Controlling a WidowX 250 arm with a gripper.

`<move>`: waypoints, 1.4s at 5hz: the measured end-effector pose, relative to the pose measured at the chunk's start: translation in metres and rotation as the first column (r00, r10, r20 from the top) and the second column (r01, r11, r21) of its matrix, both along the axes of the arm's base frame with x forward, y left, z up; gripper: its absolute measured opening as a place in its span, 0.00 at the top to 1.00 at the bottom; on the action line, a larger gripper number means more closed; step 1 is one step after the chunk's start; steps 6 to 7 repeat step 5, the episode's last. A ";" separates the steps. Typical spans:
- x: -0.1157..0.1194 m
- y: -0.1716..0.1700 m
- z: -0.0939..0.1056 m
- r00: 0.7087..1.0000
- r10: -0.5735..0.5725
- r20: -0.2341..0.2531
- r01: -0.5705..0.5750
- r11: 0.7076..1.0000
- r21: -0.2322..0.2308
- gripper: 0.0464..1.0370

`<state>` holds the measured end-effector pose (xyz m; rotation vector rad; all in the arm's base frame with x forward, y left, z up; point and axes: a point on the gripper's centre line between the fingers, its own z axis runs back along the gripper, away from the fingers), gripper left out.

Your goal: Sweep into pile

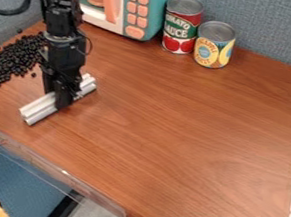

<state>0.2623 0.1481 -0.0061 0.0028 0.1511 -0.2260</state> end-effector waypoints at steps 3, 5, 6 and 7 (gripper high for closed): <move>-0.022 -0.009 0.001 0.957 0.279 -0.075 -0.276 0.960 0.052 0.05; -0.031 -0.017 0.048 0.967 0.247 0.065 -0.251 0.966 0.060 0.03; -0.031 -0.017 0.048 0.967 0.247 0.065 -0.251 0.966 0.060 0.03; -0.031 -0.017 0.048 0.967 0.247 0.065 -0.251 0.966 0.060 0.03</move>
